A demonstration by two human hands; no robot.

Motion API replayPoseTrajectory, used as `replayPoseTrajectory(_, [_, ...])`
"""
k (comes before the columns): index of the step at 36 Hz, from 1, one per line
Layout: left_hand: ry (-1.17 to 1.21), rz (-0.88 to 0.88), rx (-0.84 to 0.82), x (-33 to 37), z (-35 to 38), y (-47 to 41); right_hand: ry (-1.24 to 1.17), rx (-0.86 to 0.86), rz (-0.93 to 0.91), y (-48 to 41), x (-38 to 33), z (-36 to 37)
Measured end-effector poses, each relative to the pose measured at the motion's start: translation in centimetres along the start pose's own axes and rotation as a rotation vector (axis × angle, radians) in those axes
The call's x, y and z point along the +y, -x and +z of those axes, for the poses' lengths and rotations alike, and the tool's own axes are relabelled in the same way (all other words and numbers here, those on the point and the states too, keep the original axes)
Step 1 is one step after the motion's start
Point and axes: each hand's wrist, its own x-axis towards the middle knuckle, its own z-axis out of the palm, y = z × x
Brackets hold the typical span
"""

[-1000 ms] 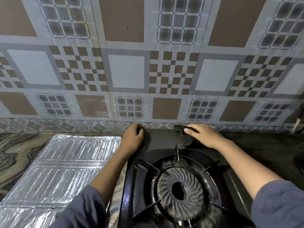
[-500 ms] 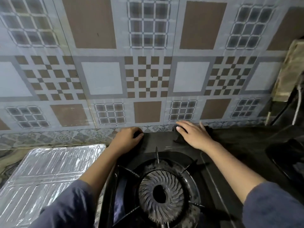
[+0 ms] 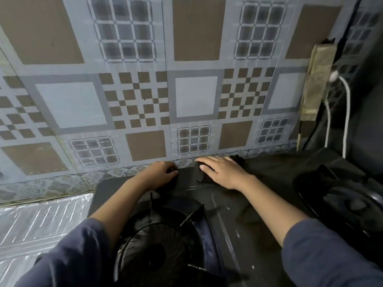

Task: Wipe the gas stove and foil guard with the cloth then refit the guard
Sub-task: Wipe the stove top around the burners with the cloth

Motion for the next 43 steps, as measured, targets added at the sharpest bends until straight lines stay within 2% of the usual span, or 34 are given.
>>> replayPoseTrajectory(19, [-0.043, 0.003, -0.101, 7.6, 1.8, -3.6, 0.025, -0.146, 0.242, 2.9, 13.4, -4.4])
replayPoseTrajectory(31, [-0.052, -0.005, -0.123, 10.7, 3.1, -5.7, 0.01, -0.063, 0.403, 4.6, 19.8, -5.7])
replayPoseTrajectory(36, [-0.046, -0.009, -0.131, 10.7, 3.2, -5.9, 0.081, 0.004, 0.554, 3.9, 20.1, -5.3])
replayPoseTrajectory(43, [-0.047, -0.009, -0.093, 10.7, 3.5, -5.5, 0.009, 0.066, 0.748, 3.1, 19.5, -4.4])
